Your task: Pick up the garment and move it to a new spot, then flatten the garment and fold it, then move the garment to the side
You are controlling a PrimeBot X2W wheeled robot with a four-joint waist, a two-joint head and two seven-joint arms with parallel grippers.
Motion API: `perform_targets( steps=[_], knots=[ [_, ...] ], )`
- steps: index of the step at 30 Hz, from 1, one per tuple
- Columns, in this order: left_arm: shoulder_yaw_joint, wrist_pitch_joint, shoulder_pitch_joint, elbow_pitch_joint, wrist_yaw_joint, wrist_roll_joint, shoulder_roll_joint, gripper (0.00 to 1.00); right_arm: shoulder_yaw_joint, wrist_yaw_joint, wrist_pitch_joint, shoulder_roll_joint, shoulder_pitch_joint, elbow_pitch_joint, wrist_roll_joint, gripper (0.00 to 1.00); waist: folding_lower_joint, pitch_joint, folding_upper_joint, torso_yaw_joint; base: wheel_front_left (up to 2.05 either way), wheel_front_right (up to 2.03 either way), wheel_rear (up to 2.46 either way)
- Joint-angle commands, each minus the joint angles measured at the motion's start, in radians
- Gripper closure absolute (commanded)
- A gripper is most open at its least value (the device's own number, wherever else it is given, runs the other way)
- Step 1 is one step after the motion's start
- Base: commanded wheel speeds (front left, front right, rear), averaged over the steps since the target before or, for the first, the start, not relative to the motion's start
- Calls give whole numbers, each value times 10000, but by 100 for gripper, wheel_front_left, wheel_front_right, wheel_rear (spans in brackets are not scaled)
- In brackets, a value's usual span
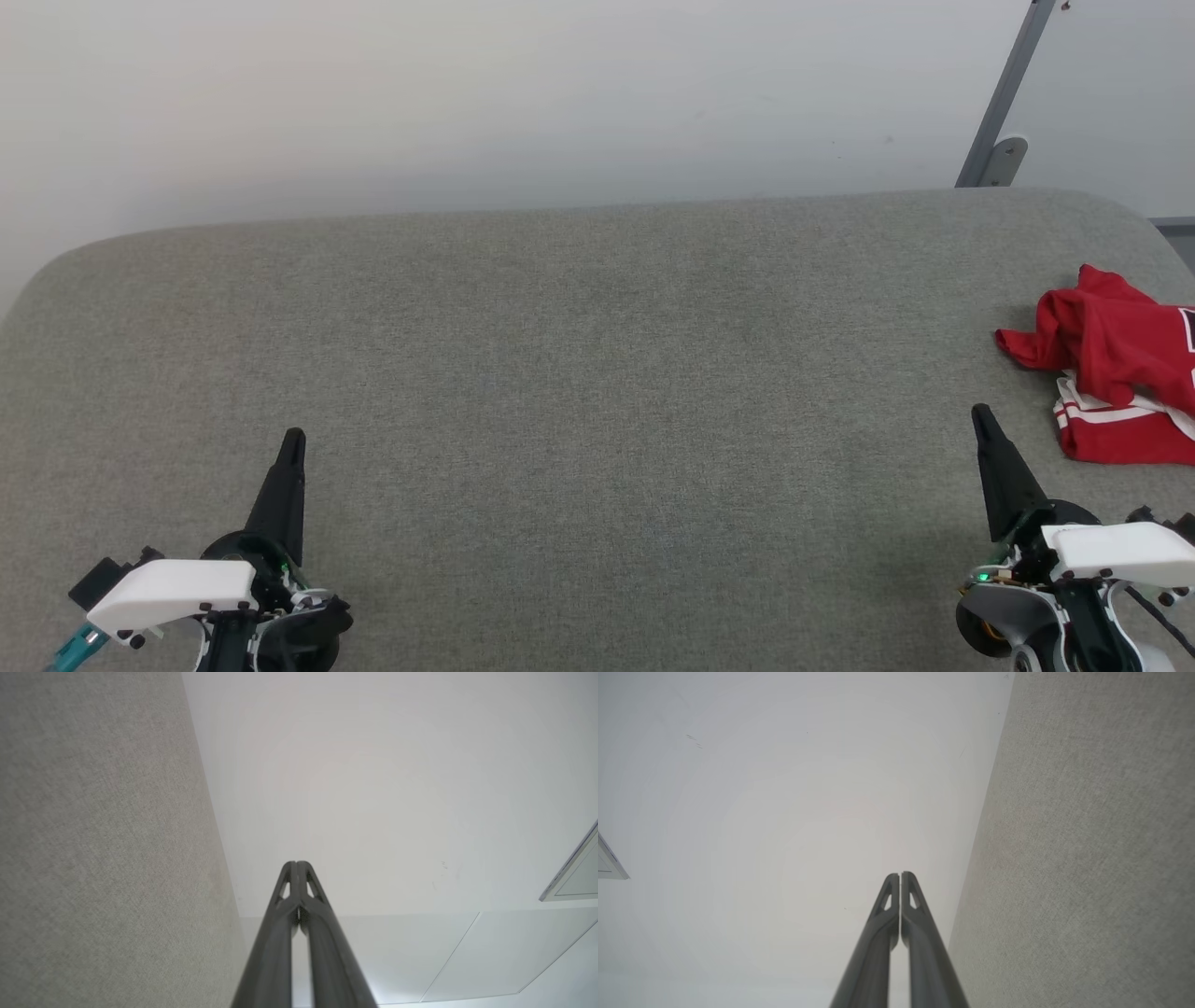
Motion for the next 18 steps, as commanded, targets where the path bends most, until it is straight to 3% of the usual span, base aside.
perform_targets(
  steps=[1,18],
  knots=[
    [40,34,-122,3,-31,56,-14,100,-3,2,14,14,-48,14,39,100,0,0,0,0,0,0,0],
    [63,59,-126,4,-31,71,-33,100,-2,2,14,14,-47,12,39,100,0,0,0,0,0,0,0]
  ],
)
